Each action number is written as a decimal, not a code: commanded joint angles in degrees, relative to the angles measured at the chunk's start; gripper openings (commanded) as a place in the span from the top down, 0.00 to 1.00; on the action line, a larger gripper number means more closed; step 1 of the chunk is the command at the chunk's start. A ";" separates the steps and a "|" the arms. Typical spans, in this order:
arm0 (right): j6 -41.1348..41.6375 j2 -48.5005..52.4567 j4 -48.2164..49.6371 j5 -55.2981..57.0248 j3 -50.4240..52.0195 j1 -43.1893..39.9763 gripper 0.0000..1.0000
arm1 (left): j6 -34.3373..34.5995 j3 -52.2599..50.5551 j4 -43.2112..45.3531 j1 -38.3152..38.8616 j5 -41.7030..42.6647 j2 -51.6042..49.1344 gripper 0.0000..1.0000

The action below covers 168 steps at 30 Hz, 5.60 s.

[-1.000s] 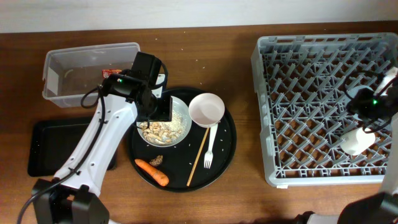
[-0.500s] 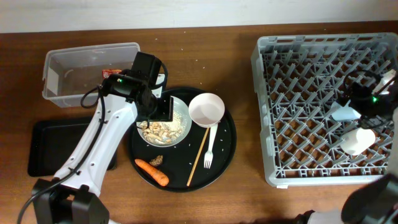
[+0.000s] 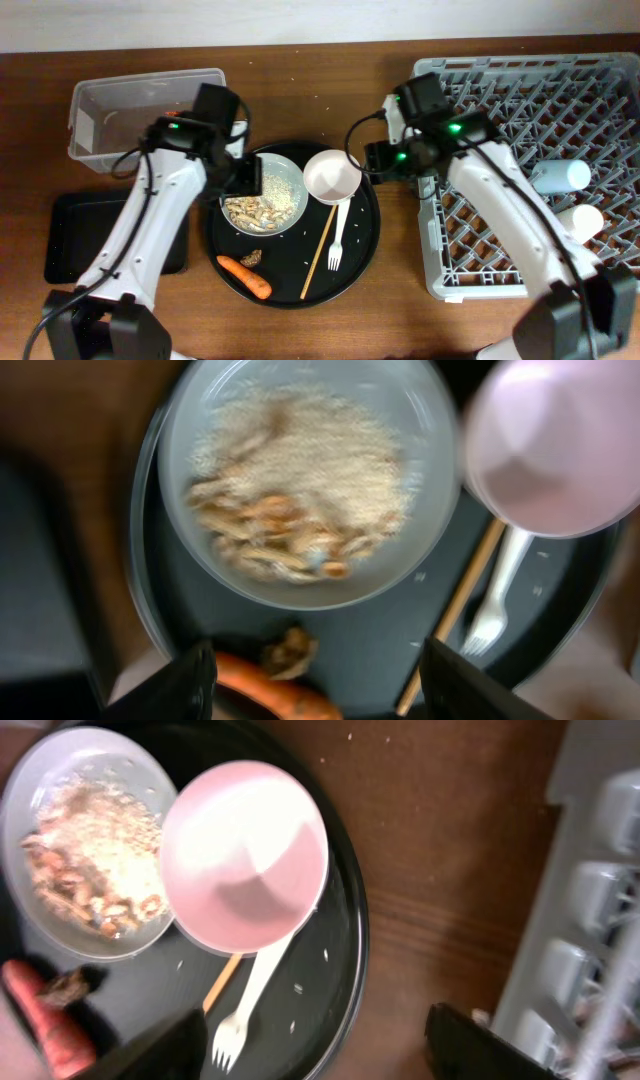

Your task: Sort waste into correct bins and load items into the dishwasher rack

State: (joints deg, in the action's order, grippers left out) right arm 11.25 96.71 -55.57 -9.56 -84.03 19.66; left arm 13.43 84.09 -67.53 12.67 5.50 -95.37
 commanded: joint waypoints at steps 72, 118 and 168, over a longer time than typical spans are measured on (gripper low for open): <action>30.21 3.26 1.75 2.23 13.84 21.49 0.05 | -0.28 0.17 -1.75 -10.34 -0.87 -0.07 0.19; 2.51 -6.19 -17.68 12.85 8.98 -9.03 0.95 | -0.28 0.17 -2.19 -10.32 -0.90 -0.07 0.19; -6.25 35.85 5.49 10.25 -18.36 0.94 0.41 | -0.26 0.17 -2.01 -10.32 -0.85 -0.07 0.18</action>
State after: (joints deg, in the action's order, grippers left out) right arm 4.36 130.28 -49.89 1.06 -101.75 20.29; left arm 13.23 84.12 -69.47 2.48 5.06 -95.37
